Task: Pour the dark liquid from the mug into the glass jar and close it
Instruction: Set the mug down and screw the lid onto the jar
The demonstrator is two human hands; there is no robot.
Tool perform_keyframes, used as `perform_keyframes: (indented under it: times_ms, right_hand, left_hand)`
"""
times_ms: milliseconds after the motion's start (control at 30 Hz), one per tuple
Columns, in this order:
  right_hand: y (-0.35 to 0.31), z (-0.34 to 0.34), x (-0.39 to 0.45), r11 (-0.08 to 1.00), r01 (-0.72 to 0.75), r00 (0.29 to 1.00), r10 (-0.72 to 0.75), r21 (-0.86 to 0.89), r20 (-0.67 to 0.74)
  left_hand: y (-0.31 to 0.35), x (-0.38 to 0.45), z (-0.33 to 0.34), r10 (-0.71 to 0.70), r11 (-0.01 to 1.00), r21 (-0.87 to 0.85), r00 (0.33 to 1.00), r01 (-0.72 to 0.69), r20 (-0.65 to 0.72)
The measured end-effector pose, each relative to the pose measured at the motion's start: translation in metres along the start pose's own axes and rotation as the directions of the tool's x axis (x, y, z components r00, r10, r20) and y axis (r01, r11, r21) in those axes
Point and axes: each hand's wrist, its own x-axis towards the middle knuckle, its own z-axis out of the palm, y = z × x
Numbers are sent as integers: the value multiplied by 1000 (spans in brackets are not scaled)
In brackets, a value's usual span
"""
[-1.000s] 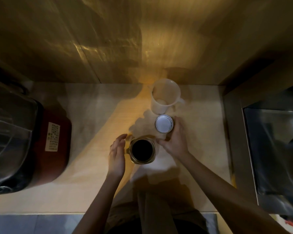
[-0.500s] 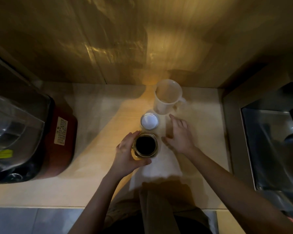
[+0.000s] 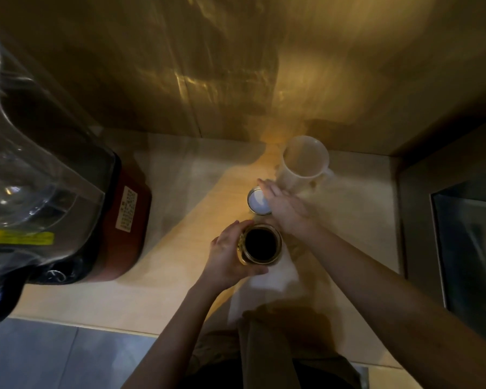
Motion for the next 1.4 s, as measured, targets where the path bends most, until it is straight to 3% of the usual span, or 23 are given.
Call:
perform_keyframes:
  times_ms: [167, 300, 400, 500, 667, 733, 800, 900, 1000, 1200, 1400]
  right_hand:
    - [-4, 4, 4, 997, -66, 998, 66, -34, -19]
    - [1, 4, -4, 967, -89, 996, 87, 238, 21]
    - [10, -4, -20, 886, -90, 990, 131, 455, -59]
    - [20, -14, -42, 887, -64, 984, 132, 457, -120]
    - [24, -26, -76, 843, -35, 988, 109, 537, -106]
    - [23, -35, -87, 887, -14, 988, 82, 462, -128]
    - [21, -44, -98, 969, 32, 987, 8, 244, -161]
    - [13, -54, -110, 991, 132, 980, -126, 29, -157]
    - [3, -62, -118, 980, 200, 968, -198, -4, -157]
    - [-28, -70, -125, 941, 242, 968, -218, 235, -122]
    - [-47, -59, -115, 946, 312, 946, -318, -92, -60]
  left_hand:
    - [0, -1, -1, 30, 998, -48, 999, -31, -20]
    - [3, -1, -3, 39, 997, -68, 999, -40, -16]
    - [4, -1, -4, 36, 997, -75, 999, -36, 7]
    - [1, -1, -3, 13, 997, -76, 1000, -11, 25]
    - [0, 0, 0, -15, 997, -82, 1000, 16, 19]
    - [0, 0, 0, -20, 996, -92, 1000, 22, 23]
    - [0, 0, 1, -21, 995, -99, 1000, 23, 22]
    - [2, 0, 1, -8, 995, -104, 1000, 9, 11]
    - [3, -1, 0, 24, 993, -113, 1000, -23, 7]
    - [7, -3, -4, 34, 993, -111, 999, -31, 29]
    - [7, -4, -4, 45, 990, -136, 999, -42, 16]
